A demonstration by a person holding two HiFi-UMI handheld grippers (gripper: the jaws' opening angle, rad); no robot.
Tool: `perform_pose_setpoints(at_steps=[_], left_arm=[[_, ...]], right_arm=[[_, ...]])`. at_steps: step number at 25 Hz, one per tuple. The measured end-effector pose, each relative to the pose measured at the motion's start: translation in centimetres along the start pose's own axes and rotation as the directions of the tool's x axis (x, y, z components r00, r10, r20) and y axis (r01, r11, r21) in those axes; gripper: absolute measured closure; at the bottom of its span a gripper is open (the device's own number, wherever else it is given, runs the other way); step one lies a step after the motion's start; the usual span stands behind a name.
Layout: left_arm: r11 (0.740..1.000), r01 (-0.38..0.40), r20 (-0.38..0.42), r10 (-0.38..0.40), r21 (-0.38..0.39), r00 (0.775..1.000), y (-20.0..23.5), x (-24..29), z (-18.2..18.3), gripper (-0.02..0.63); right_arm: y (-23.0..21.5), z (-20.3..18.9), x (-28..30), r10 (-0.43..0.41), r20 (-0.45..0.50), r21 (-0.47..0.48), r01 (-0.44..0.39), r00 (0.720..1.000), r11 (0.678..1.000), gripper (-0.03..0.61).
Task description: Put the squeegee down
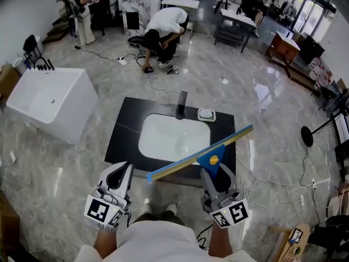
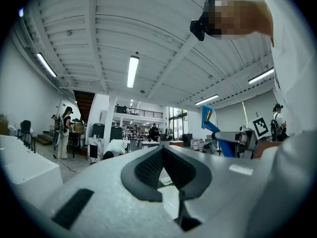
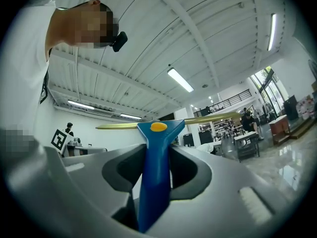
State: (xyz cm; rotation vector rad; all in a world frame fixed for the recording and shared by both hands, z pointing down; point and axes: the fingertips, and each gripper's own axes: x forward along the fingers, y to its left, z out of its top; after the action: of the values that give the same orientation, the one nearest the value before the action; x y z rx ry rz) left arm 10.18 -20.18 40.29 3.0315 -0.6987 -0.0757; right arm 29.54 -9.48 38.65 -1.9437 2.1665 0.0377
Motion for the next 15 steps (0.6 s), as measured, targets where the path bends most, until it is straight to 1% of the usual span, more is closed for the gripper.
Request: perform_pose_setpoints(at_steps=[8,15], left_arm=[[0.999,-0.051,-0.005,0.051,-0.007,0.999,1.1,-0.1,-0.8,0.611],[0.998,-0.065,-0.015,0.065,-0.011,0.998,1.8,0.2,-0.9,0.611]], right_arm=[[0.2,-1.1,2.3,0.070,-0.018,0.012,-0.069,0.997,0.998,0.430],[0.2,-1.6,3.3,0.085,-0.045,0.011,-0.084,0.995,0.996,0.430]])
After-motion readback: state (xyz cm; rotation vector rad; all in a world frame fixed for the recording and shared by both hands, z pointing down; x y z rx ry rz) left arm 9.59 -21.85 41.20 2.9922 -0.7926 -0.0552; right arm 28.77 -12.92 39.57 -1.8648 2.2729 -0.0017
